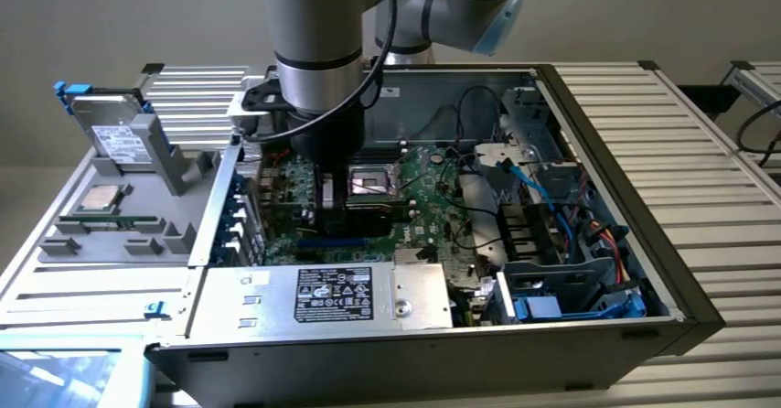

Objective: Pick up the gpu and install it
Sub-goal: 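Insert the gpu into the slot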

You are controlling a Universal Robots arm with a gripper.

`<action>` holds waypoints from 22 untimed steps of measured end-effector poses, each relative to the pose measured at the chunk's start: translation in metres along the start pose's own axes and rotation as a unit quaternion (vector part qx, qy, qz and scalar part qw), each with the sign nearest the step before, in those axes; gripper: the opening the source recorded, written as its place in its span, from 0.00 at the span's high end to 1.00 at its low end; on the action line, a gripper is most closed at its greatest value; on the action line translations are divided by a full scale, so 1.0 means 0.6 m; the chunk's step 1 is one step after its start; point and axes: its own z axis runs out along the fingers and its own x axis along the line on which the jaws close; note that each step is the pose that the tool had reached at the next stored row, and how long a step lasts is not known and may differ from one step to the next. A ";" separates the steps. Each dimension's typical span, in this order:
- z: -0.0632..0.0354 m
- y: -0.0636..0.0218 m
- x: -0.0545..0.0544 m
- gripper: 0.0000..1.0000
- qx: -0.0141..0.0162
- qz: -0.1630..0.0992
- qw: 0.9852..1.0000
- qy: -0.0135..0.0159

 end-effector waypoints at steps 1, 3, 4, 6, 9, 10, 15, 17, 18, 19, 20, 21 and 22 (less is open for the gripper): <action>0.000 0.000 0.000 0.72 0.000 0.000 1.000 -0.001; 0.001 0.001 0.001 0.72 0.000 0.000 1.000 -0.002; 0.001 0.001 0.001 0.72 0.000 0.000 1.000 -0.002; 0.001 0.001 0.001 0.72 0.000 0.000 1.000 -0.002; 0.002 0.001 0.001 0.72 0.000 0.000 1.000 -0.002; 0.002 0.001 0.000 0.72 0.000 0.000 1.000 -0.002; 0.003 0.003 0.000 0.72 0.000 0.000 1.000 -0.002; 0.003 0.003 0.000 0.72 0.000 0.000 1.000 -0.002; 0.004 0.003 0.000 0.72 0.000 0.000 1.000 -0.002; 0.004 0.004 0.000 0.72 0.000 0.000 1.000 -0.002; 0.004 0.004 0.000 0.72 0.000 0.000 1.000 -0.002; 0.004 0.004 0.000 0.72 0.000 0.000 1.000 -0.002; 0.004 0.004 0.000 0.72 0.000 0.000 1.000 -0.002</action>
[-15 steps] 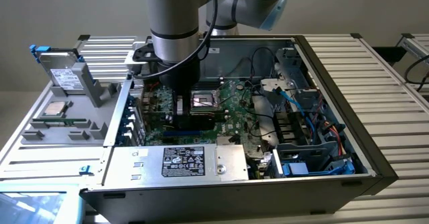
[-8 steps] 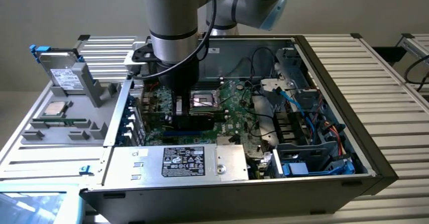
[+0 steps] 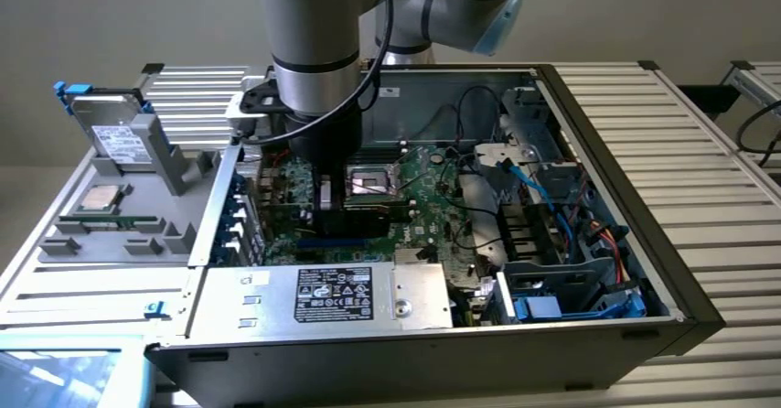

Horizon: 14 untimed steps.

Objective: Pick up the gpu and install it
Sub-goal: 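Insert the gpu into the slot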

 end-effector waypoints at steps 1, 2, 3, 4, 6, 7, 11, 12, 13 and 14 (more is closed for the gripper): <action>0.000 0.000 0.000 0.72 0.000 0.000 1.000 0.000; 0.000 0.000 0.000 0.72 0.000 0.000 1.000 0.000; 0.000 0.000 0.000 0.72 0.000 0.000 1.000 0.000; 0.000 0.000 0.000 0.72 0.000 0.000 1.000 0.000; 0.000 0.000 0.000 0.72 0.000 0.000 1.000 0.000; 0.000 0.002 0.000 0.72 0.000 0.000 1.000 0.000; 0.001 0.003 -0.001 0.72 0.000 0.000 1.000 0.000; 0.001 0.003 -0.001 0.72 0.000 0.000 1.000 0.000; 0.001 0.003 -0.002 0.72 0.000 0.000 1.000 0.000; 0.001 0.003 -0.003 0.72 0.000 0.000 1.000 0.000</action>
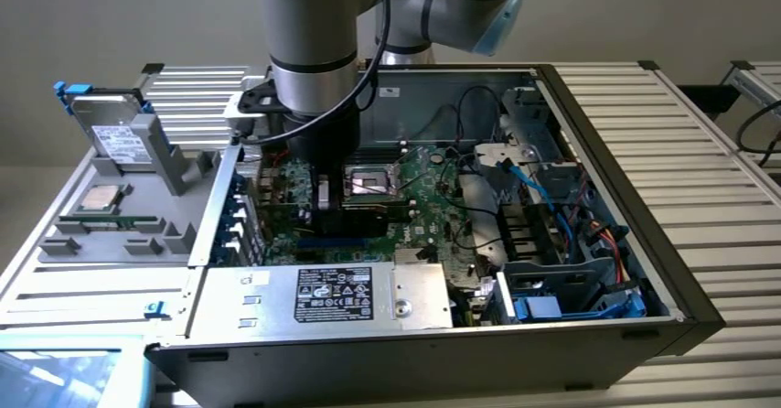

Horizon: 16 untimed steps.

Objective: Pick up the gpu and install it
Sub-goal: 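Insert the gpu into the slot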

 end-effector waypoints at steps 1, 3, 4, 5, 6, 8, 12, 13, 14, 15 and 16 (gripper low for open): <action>0.000 0.000 0.000 0.72 0.000 0.000 1.000 0.000; 0.000 0.000 0.000 0.72 0.000 0.000 1.000 0.000; 0.000 0.000 0.000 0.72 0.000 0.000 1.000 0.000; 0.001 0.001 0.000 0.72 0.000 0.000 1.000 0.000; 0.001 0.002 0.000 0.72 0.000 0.000 1.000 0.000; 0.001 0.003 0.000 0.72 0.000 0.000 1.000 0.000; 0.002 0.003 -0.001 0.72 0.000 0.000 1.000 0.000; 0.002 0.003 -0.002 0.72 0.000 0.000 1.000 0.000; 0.002 0.003 -0.003 0.72 0.000 0.000 1.000 0.000; 0.002 0.003 -0.003 0.72 0.000 0.000 1.000 0.000; 0.002 0.003 -0.003 0.72 0.000 0.000 1.000 0.000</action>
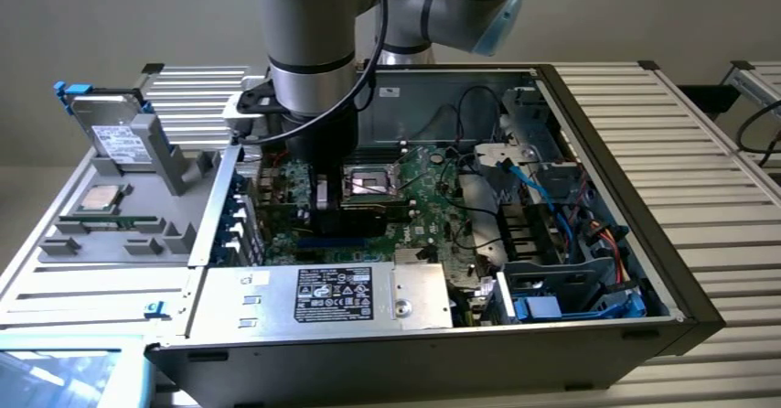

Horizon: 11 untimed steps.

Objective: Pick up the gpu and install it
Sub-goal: 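Insert the gpu into the slot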

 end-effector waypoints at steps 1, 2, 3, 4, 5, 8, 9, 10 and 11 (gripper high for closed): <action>0.000 0.000 0.000 0.72 0.000 0.000 1.000 0.000; 0.000 0.000 0.000 0.72 0.000 0.000 1.000 0.000; 0.000 0.000 0.000 0.72 0.000 0.000 1.000 0.000; 0.000 0.000 0.000 0.72 0.000 0.000 1.000 0.000; 0.000 0.000 0.000 0.72 0.000 0.000 1.000 0.000; 0.001 0.003 0.000 0.72 0.000 0.000 1.000 0.000; 0.001 0.003 0.000 0.72 0.000 0.000 1.000 0.000; 0.001 0.003 0.000 0.72 0.000 0.000 1.000 0.000; 0.001 0.003 0.000 0.72 0.000 0.000 1.000 0.000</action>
